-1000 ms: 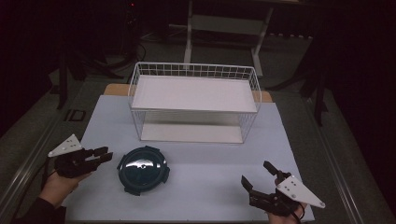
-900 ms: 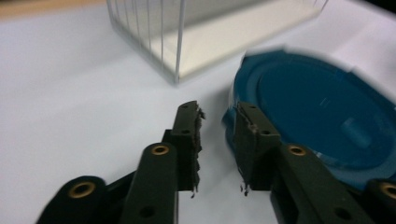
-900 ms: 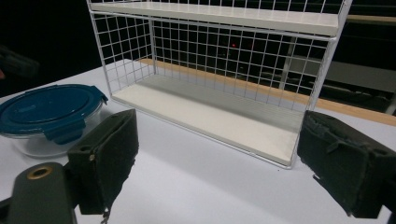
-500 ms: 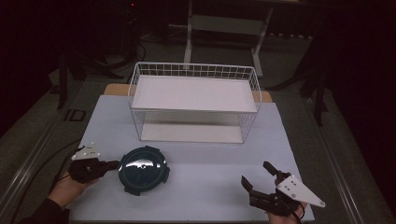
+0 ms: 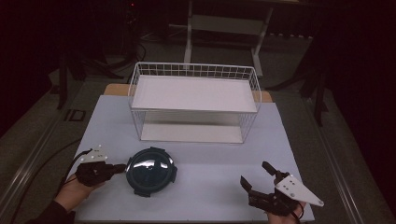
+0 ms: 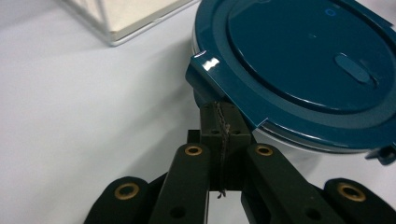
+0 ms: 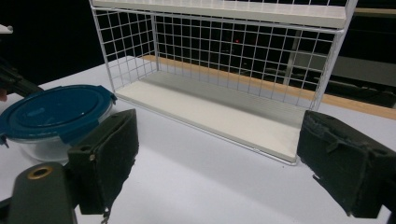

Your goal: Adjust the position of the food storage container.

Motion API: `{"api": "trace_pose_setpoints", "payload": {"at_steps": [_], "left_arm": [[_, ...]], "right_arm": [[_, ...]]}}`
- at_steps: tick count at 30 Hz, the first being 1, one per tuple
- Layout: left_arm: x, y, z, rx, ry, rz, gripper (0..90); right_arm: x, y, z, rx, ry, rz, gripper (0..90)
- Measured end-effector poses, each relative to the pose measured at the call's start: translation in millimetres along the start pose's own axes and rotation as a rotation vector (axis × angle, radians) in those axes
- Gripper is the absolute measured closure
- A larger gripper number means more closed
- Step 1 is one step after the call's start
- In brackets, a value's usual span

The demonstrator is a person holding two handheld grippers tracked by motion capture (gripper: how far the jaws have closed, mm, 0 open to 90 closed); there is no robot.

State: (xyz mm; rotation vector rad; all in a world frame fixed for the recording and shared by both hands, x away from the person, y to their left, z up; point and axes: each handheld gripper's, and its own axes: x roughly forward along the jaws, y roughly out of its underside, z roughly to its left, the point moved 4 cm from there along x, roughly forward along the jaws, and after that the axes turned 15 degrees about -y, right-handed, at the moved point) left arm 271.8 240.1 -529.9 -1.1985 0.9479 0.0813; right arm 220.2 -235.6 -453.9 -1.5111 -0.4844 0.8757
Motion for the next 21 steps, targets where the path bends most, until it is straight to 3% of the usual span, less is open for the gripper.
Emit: {"api": "trace_pose_setpoints", "payload": {"at_steps": [9, 15, 21], "left_arm": [[11.4, -12.8, -24.9, 0.041, 0.050, 0.002, 89.6], [18.8, -19.7, -36.1, 0.035, 0.093, -0.003, 89.6], [29.6, -30.2, -50.2, 0.057, 0.125, -0.009, 89.6]], "right_arm": [[0.8, 0.2, 0.4, 0.000, -0.005, 0.004, 12.5], [1.6, 0.4, 0.5, -0.002, -0.007, 0.006, 12.5], [3.6, 1.4, 1.0, 0.002, -0.012, 0.017, 12.5]]}}
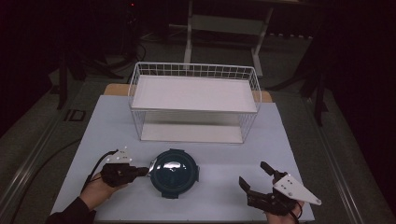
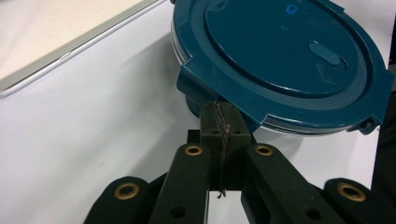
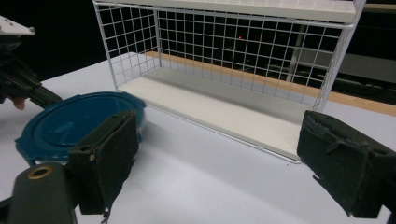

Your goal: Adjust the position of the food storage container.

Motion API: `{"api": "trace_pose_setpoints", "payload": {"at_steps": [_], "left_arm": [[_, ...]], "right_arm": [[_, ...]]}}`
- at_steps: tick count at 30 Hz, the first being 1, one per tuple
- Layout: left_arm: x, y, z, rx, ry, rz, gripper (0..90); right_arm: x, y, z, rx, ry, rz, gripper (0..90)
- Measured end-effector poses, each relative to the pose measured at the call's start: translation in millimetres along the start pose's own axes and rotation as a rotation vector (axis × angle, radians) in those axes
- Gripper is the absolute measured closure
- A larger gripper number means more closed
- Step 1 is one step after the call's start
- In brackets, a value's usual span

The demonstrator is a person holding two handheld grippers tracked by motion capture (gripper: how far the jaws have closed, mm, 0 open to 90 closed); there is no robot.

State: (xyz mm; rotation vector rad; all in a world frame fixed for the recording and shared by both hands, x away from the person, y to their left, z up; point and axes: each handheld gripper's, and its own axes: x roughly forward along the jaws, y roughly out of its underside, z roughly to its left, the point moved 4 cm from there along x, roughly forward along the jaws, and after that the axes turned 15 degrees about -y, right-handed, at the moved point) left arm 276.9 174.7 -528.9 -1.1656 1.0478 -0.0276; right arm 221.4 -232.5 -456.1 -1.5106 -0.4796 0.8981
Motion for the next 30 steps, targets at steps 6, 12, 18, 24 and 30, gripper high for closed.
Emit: {"api": "trace_pose_setpoints", "payload": {"at_steps": [6, 12, 18, 24, 30], "left_arm": [[7.7, -7.3, -9.5, 0.025, 0.030, 0.007, 89.6], [7.7, -8.8, -9.8, 0.029, 0.021, 0.016, 89.5], [9.5, -11.6, -15.1, 0.028, 0.015, 0.023, 89.6], [22.8, -21.9, -27.4, 0.027, 0.040, 0.014, 89.6], [36.3, -33.1, -45.1, 0.042, 0.080, 0.010, 89.6]], "right_arm": [[0.2, 0.5, -0.8, 0.001, 0.001, 0.003, 12.5], [-2.3, 0.3, -2.1, 0.002, 0.007, -0.002, 12.5], [-2.1, -0.1, -1.7, 0.000, 0.008, -0.002, 12.5], [-0.5, 0.3, -0.7, 0.002, 0.002, 0.003, 12.6], [-0.6, 0.8, -2.3, 0.010, 0.001, 0.000, 12.5]]}}
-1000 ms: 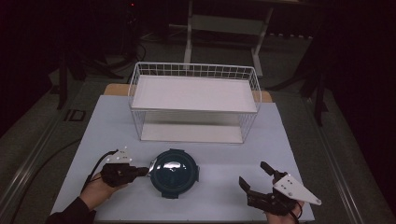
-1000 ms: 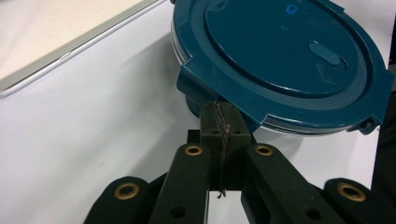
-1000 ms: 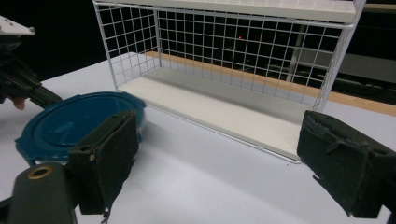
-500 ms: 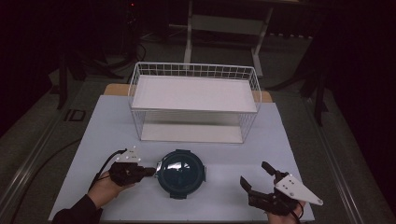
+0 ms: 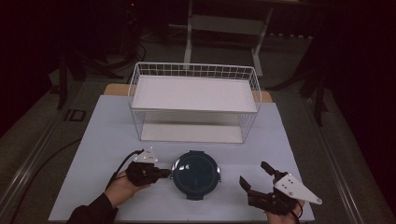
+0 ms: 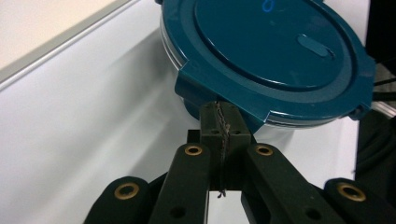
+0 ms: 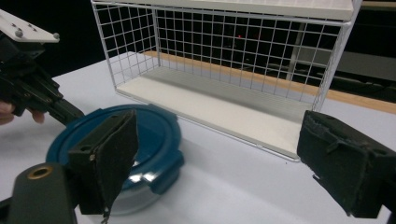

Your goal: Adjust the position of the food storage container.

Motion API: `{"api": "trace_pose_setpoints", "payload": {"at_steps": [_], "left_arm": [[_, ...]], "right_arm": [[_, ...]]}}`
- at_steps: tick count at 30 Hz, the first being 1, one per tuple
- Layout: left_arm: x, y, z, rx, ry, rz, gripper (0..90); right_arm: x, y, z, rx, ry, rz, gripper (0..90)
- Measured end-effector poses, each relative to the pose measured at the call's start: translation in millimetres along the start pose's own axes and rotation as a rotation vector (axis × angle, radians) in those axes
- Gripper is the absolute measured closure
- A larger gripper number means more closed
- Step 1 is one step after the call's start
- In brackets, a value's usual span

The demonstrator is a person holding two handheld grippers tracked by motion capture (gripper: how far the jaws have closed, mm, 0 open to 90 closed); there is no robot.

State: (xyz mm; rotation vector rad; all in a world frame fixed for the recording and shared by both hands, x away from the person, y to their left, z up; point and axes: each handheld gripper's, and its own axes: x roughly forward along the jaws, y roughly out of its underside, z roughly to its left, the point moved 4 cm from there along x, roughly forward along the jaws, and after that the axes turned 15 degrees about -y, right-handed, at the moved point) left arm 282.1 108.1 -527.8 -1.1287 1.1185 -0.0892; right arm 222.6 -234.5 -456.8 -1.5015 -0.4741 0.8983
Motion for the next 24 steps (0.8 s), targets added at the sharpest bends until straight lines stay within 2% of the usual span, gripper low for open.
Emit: {"api": "trace_pose_setpoints", "payload": {"at_steps": [5, 15, 24], "left_arm": [[13.6, -12.5, -12.7, 0.020, 0.019, 0.001, 89.6], [29.9, -25.1, -25.3, 0.028, 0.047, -0.012, 89.6], [40.9, -35.0, -34.9, 0.049, 0.056, -0.017, 89.6]], "right_arm": [[-0.6, -0.3, 0.8, -0.004, -0.001, 0.001, 12.5], [-0.3, 0.3, 0.3, 0.003, -0.006, 0.001, 12.6], [0.3, 1.0, 0.9, 0.002, -0.007, 0.006, 12.6]]}}
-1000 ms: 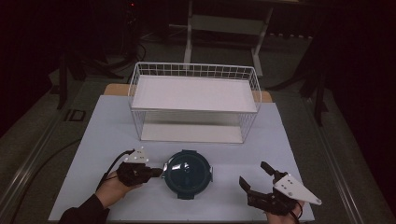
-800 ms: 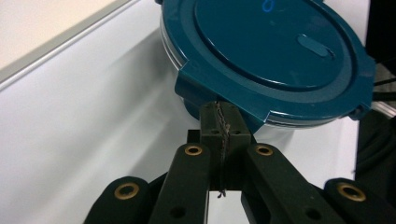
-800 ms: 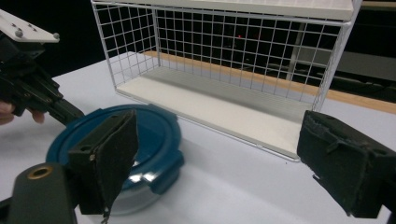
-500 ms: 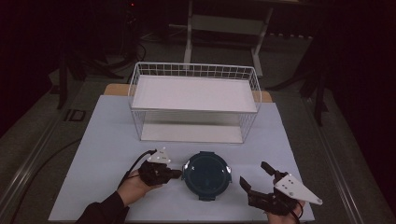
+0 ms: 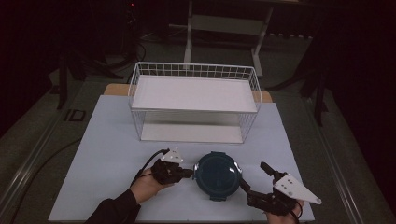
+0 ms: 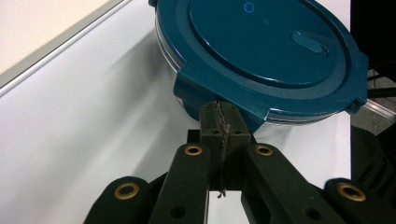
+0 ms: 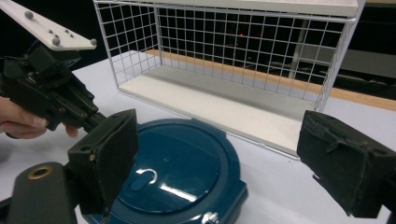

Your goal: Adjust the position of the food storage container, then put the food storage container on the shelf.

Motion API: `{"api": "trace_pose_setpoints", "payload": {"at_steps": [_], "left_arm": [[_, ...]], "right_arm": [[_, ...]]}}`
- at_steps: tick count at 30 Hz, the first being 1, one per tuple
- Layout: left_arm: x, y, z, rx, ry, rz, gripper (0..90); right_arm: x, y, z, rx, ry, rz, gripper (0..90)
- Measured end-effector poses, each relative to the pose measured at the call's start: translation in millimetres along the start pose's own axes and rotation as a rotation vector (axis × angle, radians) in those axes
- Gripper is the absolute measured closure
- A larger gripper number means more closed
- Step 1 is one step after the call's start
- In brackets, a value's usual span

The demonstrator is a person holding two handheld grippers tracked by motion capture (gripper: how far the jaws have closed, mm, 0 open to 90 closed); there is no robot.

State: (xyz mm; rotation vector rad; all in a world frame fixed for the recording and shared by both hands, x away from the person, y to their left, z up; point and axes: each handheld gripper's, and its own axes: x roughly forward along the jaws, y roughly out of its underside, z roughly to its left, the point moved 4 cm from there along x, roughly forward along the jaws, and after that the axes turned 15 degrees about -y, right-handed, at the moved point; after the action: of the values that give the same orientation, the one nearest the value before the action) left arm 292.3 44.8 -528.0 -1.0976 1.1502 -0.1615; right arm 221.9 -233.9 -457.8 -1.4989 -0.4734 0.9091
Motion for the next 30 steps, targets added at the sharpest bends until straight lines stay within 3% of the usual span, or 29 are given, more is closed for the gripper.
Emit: {"api": "trace_pose_setpoints", "payload": {"at_steps": [7, 10, 11, 13, 14, 15, 16, 18, 23, 27, 30], "left_arm": [[-2.7, -3.4, -1.8, -0.002, -0.008, -0.014, 85.9], [-9.8, -6.2, 0.1, -0.011, -0.013, -0.030, 68.2], [-16.7, -9.0, 4.2, -0.065, -0.019, -0.052, 54.1], [-19.5, -10.2, 7.6, -0.123, -0.004, -0.064, 38.1], [-19.5, -10.2, 7.6, -0.123, -0.004, -0.064, 31.5], [-23.2, -10.4, 9.3, -0.156, 0.033, -0.084, 31.5], [-24.6, -10.9, 9.6, -0.170, 0.038, -0.089, 19.6], [-25.4, -12.5, 9.9, -0.189, 0.041, -0.082, 13.2], [-24.1, -19.9, 7.0, -0.235, 0.059, -0.083, 3.2], [-22.7, -24.1, 4.7, -0.236, 0.065, -0.073, 2.4], [-22.1, -28.7, 4.1, -0.274, 0.065, -0.081, 2.2]], "right_arm": [[-0.3, -0.2, 0.1, -0.002, 0.000, -0.001, 12.6], [-1.8, -1.0, -0.3, -0.005, 0.004, -0.007, 12.6], [-1.7, -0.8, -0.6, -0.007, 0.005, -0.006, 12.5], [-1.3, -0.5, -0.9, -0.010, 0.004, 0.000, 12.2], [-1.3, -0.5, -0.9, -0.010, 0.004, 0.000, 12.2], [-1.0, -0.5, -1.0, -0.010, 0.003, 0.001, 12.1], [-0.1, -0.9, -0.6, -0.009, -0.013, 0.002, 11.8], [0.7, -1.4, 0.6, -0.026, -0.014, 0.010, 11.7], [0.2, -5.2, 1.6, -0.056, -0.016, 0.000, 11.8], [-1.2, -6.2, 1.8, -0.072, -0.014, 0.004, 11.9], [-4.5, -8.0, -0.7, -0.075, -0.013, -0.001, 12.0]]}}
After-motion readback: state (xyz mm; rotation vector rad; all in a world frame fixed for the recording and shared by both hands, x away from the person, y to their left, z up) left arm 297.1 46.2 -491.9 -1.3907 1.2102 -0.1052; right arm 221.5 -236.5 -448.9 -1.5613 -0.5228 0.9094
